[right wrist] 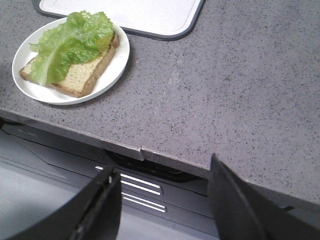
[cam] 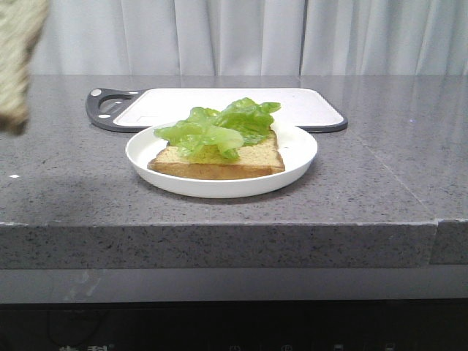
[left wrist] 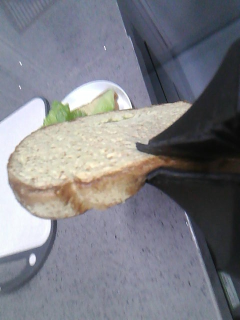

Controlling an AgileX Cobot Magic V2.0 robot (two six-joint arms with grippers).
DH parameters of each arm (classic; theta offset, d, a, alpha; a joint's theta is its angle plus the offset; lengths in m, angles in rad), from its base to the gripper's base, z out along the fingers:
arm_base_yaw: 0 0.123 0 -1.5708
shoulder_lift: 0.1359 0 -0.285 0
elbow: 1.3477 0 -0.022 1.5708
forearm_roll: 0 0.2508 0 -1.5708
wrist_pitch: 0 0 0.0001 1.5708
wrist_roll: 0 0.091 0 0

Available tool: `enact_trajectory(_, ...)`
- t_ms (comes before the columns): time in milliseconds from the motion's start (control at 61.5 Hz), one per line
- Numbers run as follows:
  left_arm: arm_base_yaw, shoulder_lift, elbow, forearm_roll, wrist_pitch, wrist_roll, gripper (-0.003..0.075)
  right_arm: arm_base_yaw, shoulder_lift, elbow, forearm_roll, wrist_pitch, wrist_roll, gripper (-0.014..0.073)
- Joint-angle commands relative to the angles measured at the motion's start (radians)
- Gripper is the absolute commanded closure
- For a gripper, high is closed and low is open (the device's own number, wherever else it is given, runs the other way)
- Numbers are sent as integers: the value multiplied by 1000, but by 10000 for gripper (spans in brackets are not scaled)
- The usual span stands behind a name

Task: Left arm grabs bread, right arm adds lettuce
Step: 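Carry the held bread slice with the left gripper over the lettuce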

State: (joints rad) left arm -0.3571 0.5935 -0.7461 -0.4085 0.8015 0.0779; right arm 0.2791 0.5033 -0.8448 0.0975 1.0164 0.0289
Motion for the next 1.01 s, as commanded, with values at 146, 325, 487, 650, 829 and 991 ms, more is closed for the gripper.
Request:
enact_trajectory(146,-6,191,-55,-440,-102,314,741,-1,2,-21,-5,-65,1,177)
enact_trajectory(325,-6,387,-153,-603,-44,460,741,-1,2,-21,-5,-63,1,177)
enact_trajectory(487,7,568,-277,-712,60,565,741,-1,2,-21,-5,-57,1,177)
enact_trajectory(650,113,761,-363,-922,229,669,741,-1,2,-21,-5,-57,1,177)
enact_trajectory(829,166,916,-391,-1076,374,744,741,-1,2,-21,-5,-57,1,177)
enact_trajectory(991,166,996,-391,-1082,366,770,741,-1,2,-21,-5,-57,1,177)
